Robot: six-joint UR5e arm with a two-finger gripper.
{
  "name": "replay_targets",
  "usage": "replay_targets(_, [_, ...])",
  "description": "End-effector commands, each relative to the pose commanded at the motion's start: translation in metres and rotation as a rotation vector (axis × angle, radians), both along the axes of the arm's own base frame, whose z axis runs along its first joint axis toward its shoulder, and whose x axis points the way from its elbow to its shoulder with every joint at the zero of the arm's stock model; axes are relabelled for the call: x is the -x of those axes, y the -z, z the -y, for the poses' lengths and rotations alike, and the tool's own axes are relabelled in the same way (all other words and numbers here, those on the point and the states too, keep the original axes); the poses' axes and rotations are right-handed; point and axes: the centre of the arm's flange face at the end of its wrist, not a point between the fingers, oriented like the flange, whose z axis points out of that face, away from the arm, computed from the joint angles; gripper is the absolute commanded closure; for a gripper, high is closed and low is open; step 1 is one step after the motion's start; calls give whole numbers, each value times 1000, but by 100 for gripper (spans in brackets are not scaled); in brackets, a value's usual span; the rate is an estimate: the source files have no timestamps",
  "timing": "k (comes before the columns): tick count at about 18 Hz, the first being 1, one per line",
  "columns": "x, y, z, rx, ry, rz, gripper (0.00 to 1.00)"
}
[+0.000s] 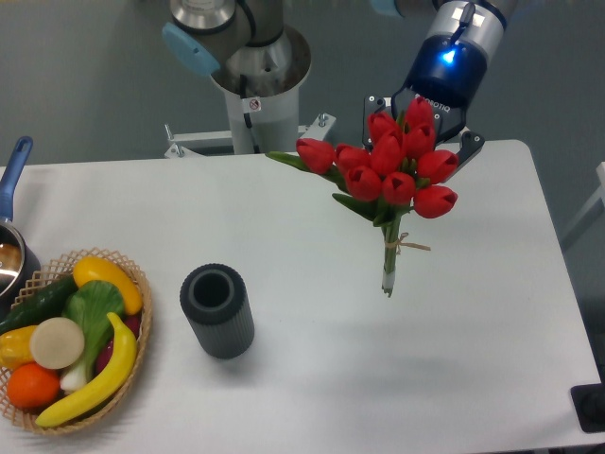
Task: Place the flowers on the table
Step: 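Lift the red tulip bouquet upward with the gripper, stems hanging down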
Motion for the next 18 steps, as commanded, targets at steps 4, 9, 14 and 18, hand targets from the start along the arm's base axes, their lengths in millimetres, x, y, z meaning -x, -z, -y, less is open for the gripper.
replay_targets(4, [-3,2,1,25,-13,-5,57])
replay_targets(9, [-18,-6,11,149,-102,-47,57])
replay_targets(14, [-32,-8,20,265,-186,-78,57])
replay_targets(18, [-42,5,15,325,-204,-69,57])
